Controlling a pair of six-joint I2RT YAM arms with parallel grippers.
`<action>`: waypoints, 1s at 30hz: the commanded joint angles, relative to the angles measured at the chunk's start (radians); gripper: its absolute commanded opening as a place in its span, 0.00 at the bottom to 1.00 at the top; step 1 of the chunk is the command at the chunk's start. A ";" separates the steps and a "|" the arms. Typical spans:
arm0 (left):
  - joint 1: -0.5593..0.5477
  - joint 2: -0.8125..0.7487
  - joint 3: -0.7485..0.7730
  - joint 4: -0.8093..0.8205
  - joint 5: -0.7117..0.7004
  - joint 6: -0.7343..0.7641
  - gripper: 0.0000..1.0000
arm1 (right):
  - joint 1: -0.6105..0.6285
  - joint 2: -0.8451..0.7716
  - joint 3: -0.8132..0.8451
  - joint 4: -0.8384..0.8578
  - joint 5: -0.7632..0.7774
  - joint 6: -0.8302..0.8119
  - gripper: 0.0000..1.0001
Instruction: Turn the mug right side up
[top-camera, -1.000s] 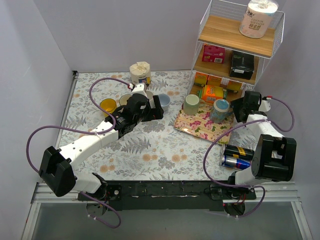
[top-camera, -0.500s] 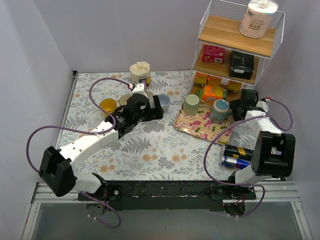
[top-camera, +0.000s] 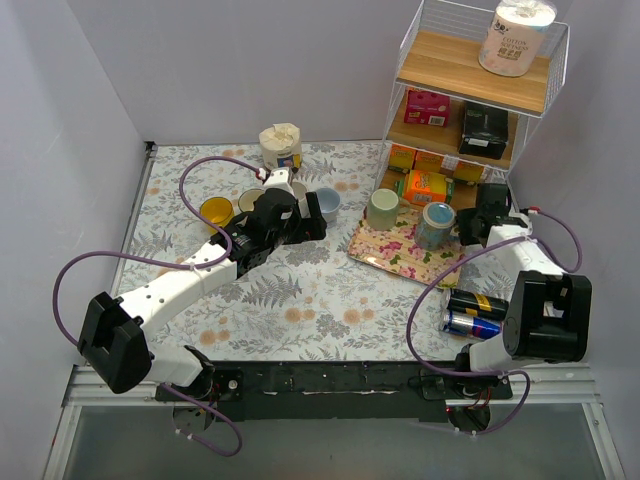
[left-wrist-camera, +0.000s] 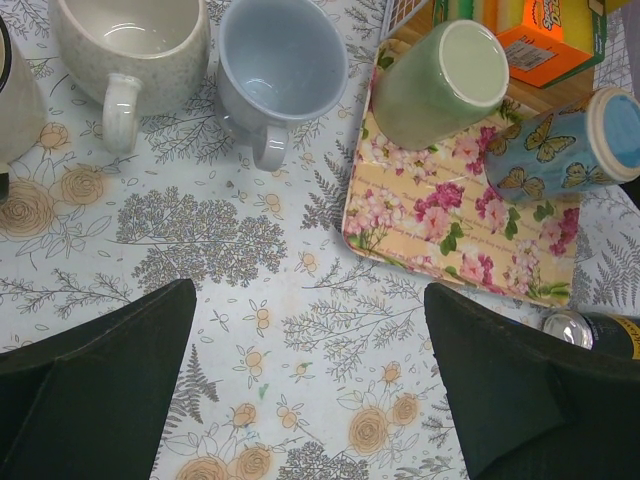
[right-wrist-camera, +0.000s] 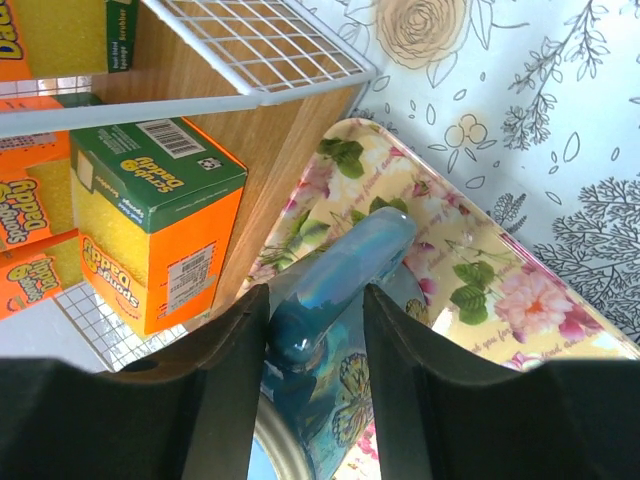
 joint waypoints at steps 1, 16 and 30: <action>-0.002 -0.033 -0.006 0.002 -0.014 0.010 0.98 | 0.010 0.033 0.011 -0.130 -0.004 0.079 0.51; -0.002 -0.040 -0.005 -0.007 -0.029 0.013 0.98 | 0.008 0.059 0.043 -0.152 -0.017 0.144 0.01; -0.002 -0.036 0.020 -0.008 -0.007 0.015 0.98 | 0.010 -0.085 0.005 -0.009 -0.132 -0.003 0.01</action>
